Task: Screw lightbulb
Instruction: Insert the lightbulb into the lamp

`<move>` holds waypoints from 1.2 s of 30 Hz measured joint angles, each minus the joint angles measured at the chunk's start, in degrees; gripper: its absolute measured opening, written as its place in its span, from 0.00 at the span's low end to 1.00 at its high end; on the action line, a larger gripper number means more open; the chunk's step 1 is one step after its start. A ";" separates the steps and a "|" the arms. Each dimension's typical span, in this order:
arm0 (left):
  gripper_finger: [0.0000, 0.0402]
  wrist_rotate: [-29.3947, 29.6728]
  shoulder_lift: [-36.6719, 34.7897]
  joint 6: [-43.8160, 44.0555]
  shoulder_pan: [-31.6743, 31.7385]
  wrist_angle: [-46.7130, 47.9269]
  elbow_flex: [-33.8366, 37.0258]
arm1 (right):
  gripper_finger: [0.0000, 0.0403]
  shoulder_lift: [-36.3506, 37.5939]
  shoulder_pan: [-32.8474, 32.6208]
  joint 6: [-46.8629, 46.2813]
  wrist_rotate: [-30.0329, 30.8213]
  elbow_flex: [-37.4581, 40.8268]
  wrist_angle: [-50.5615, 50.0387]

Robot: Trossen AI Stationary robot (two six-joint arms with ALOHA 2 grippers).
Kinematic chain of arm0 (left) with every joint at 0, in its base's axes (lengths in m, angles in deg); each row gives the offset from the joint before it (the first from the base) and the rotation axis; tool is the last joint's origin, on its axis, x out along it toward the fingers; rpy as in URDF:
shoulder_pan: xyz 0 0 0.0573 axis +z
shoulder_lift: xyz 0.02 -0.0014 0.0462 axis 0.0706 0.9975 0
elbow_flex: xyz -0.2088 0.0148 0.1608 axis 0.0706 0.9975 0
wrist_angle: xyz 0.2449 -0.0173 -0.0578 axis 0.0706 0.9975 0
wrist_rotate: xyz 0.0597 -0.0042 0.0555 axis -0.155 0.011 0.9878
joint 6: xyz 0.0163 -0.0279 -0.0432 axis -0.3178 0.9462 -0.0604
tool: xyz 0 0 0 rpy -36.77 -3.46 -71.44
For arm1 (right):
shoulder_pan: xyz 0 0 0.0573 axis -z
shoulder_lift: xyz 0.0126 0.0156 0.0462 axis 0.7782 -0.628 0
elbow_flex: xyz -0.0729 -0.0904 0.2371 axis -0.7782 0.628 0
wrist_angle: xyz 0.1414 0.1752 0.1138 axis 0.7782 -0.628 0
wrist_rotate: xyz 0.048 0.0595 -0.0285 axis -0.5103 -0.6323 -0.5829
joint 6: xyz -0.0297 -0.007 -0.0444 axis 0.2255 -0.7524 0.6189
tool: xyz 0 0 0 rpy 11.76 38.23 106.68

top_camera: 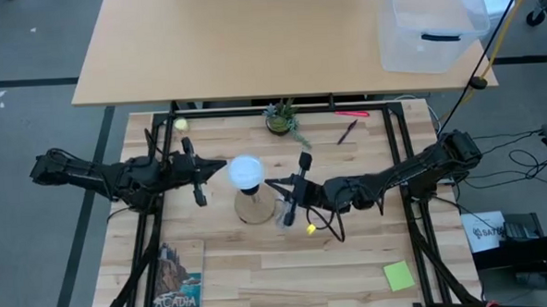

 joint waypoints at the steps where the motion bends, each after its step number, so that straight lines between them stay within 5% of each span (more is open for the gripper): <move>1: 0.00 0.00 -0.44 -0.05 0.00 -0.06 0.00 | 0.00 0.00 -0.19 -0.03 0.30 0.00 -0.42; 13: 0.00 -0.04 -2.96 -1.11 -6.38 -0.23 -0.02 | 0.00 0.00 4.06 -0.15 4.52 0.00 -0.69; 25: 0.00 0.79 3.89 0.25 -8.46 -4.03 -0.02 | 0.00 0.00 9.68 0.36 -5.48 0.00 0.27; 36: 0.00 2.73 4.32 0.55 -8.46 -4.78 -0.02 | 0.00 0.02 8.82 2.08 -6.73 0.00 1.07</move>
